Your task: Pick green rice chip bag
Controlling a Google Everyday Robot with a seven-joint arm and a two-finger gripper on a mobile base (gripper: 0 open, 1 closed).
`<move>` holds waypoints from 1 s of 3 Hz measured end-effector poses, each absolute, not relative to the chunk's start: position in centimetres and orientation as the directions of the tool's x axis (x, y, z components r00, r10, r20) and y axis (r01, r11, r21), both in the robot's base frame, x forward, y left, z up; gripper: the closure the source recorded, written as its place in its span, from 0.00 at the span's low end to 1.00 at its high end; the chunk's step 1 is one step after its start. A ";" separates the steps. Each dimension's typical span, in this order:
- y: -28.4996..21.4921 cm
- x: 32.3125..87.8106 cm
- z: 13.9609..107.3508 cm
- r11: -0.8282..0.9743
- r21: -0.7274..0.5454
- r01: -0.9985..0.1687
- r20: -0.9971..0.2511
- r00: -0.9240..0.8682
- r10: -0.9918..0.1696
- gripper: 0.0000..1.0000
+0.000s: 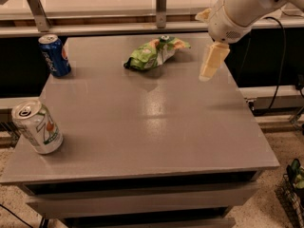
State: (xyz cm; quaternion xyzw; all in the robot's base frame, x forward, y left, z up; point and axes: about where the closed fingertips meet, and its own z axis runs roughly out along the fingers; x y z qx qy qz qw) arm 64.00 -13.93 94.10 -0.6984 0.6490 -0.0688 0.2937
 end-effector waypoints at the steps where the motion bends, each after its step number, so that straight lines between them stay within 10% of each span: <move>1: -13.9 64.0 94.1 0.015 -0.499 -0.866 -0.285 0.148 -0.947 0.00; 3: -10.8 68.9 93.6 0.025 -0.549 -0.836 -0.373 0.218 -0.902 0.00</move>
Offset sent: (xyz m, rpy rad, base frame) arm 0.0305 0.0242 0.0016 0.1021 -0.0585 0.0535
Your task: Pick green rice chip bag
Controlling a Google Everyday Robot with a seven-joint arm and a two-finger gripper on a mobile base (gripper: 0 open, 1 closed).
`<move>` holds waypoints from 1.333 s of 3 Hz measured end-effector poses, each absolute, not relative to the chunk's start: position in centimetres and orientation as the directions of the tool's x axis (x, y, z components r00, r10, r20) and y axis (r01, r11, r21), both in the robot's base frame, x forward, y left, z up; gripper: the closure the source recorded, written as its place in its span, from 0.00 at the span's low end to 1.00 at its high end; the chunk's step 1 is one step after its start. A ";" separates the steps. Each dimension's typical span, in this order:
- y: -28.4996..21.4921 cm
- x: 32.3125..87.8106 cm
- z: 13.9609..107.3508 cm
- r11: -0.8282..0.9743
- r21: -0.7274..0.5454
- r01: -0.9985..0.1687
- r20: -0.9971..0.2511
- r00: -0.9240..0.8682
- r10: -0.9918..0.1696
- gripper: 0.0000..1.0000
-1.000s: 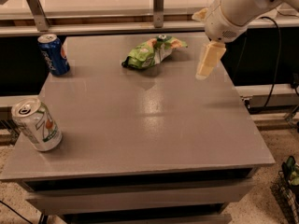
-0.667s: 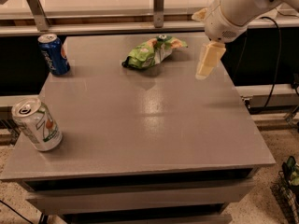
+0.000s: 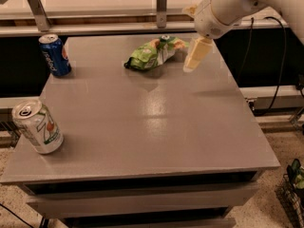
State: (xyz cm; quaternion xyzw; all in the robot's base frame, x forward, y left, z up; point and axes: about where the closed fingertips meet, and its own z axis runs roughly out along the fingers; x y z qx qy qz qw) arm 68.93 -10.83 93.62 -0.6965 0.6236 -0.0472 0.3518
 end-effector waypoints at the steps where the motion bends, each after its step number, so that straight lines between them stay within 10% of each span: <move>1: -8.8 72.3 93.4 0.041 -0.568 -0.822 -0.429 0.253 -0.867 0.00; 2: -7.0 74.5 92.3 0.059 -0.557 -0.829 -0.482 0.264 -0.835 0.00; 4: -3.7 76.0 89.4 0.025 -0.523 -0.852 -0.520 0.295 -0.802 0.42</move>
Offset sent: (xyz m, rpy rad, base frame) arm 0.0845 0.0553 -0.0233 0.2074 -0.0092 0.0602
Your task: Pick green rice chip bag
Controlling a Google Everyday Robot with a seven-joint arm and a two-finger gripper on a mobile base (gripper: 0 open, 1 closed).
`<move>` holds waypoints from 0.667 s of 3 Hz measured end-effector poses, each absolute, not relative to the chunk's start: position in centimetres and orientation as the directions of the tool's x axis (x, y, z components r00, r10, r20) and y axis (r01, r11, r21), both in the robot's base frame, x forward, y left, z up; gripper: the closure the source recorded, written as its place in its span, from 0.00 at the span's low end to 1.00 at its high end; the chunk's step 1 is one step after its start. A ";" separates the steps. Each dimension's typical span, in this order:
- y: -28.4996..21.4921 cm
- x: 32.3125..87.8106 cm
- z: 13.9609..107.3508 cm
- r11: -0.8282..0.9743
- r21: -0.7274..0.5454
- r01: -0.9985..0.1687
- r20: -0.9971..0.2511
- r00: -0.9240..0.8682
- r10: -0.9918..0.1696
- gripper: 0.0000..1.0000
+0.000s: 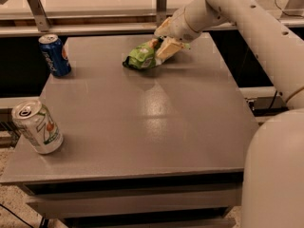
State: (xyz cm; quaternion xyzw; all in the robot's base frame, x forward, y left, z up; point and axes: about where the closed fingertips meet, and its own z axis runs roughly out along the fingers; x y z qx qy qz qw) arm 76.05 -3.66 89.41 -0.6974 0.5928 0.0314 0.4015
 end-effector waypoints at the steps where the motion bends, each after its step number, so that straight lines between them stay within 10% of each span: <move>1: -2.5 76.0 89.0 -0.010 -0.528 -0.849 -0.502 0.321 -0.803 0.65; 2: -3.2 75.9 90.5 0.003 -0.568 -0.823 -0.474 0.324 -0.818 0.88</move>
Offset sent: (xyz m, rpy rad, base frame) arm -0.0042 -0.0092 0.0389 -0.0512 -0.1347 -0.0439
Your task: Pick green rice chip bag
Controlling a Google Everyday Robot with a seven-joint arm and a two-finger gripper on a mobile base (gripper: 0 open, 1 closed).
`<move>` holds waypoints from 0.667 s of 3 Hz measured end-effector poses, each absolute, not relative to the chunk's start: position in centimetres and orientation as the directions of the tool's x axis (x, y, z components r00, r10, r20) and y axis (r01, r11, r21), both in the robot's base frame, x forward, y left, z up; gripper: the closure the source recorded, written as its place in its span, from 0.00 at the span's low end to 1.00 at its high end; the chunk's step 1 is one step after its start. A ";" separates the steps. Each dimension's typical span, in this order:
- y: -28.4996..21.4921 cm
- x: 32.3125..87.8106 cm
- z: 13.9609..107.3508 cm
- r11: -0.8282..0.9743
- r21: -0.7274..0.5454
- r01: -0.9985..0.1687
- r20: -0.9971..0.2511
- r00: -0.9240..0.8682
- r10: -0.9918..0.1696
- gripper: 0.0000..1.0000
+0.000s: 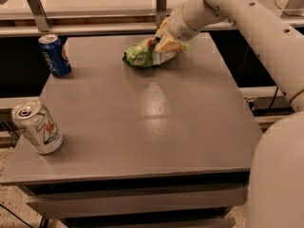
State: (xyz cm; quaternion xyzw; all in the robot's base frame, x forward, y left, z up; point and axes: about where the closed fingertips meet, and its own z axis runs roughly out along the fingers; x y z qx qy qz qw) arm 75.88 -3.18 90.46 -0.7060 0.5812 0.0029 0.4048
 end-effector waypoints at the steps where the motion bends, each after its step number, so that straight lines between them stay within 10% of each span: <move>1: -4.7 75.1 93.9 0.072 -0.624 -0.778 -0.495 0.323 -0.806 1.00; 2: -4.7 75.1 93.9 0.072 -0.624 -0.778 -0.496 0.323 -0.806 1.00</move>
Offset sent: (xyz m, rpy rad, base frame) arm -0.0066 -0.0098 0.0265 0.0408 -0.0532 -0.0310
